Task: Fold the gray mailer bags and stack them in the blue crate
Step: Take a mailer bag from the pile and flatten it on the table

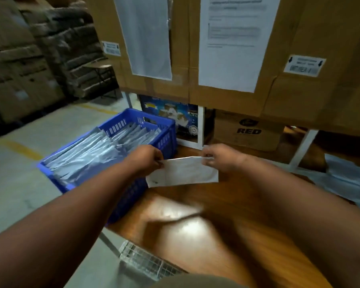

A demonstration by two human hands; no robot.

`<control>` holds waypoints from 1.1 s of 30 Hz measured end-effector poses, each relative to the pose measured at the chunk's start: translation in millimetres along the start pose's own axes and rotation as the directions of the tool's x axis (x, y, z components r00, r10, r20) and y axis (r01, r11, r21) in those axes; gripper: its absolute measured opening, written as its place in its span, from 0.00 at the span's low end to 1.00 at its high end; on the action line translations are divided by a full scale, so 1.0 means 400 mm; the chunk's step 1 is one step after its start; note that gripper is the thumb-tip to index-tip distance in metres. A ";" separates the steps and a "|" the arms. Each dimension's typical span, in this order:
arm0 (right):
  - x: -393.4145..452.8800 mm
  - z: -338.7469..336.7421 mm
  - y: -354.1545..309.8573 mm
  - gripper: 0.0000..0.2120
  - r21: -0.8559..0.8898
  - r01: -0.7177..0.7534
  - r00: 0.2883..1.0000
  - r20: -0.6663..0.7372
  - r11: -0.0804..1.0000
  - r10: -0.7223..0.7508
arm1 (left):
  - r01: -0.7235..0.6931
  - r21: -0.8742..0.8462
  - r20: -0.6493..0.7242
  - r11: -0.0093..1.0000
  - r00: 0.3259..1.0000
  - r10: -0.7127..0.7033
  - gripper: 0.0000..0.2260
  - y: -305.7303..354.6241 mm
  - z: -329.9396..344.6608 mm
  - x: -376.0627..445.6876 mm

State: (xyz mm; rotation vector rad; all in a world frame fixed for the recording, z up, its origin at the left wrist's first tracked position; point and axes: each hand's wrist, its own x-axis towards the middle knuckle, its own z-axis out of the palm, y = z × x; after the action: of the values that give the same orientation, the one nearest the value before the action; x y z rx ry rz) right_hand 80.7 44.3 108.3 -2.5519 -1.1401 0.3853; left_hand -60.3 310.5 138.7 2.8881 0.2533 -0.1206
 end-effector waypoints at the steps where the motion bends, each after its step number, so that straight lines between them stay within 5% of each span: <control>1: 0.043 -0.023 -0.039 0.02 -0.031 0.021 1.000 -0.015 0.999 -0.022 | 0.032 0.018 -0.037 0.999 0.999 -0.031 0.04 -0.027 -0.029 -0.006; 7: 0.265 -0.114 -0.261 0.03 -0.028 0.089 0.992 -0.088 0.996 -0.092 | 0.174 0.060 -0.304 0.983 0.941 -0.148 0.06 -0.238 -0.187 -0.052; 11: 0.392 -0.137 -0.401 0.03 -0.102 0.182 0.974 -0.116 0.978 -0.194 | 0.266 0.013 -0.349 0.964 0.904 -0.245 0.08 -0.396 -0.248 -0.118; 21: 0.611 0.037 -0.599 0.07 -0.344 0.236 0.972 0.092 0.909 -0.217 | 0.369 0.078 -0.161 0.926 0.922 -0.354 0.19 -0.595 -0.141 -0.205; 27: 0.664 0.136 -0.614 0.07 -0.446 0.195 0.973 0.197 0.874 -0.117 | 0.390 0.150 -0.095 0.908 0.920 -0.380 0.12 -0.620 -0.081 -0.195; 33: 0.669 0.175 -0.628 0.07 -0.369 0.149 0.986 0.127 0.917 -0.109 | 0.425 0.186 -0.145 0.886 0.904 -0.403 0.09 -0.638 -0.051 -0.189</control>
State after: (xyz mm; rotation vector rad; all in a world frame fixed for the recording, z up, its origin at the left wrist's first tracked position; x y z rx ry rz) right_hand 59.4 417.3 112.7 -2.7838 -1.5457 0.2912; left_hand -179.3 547.2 107.8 3.0055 0.9341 -0.0759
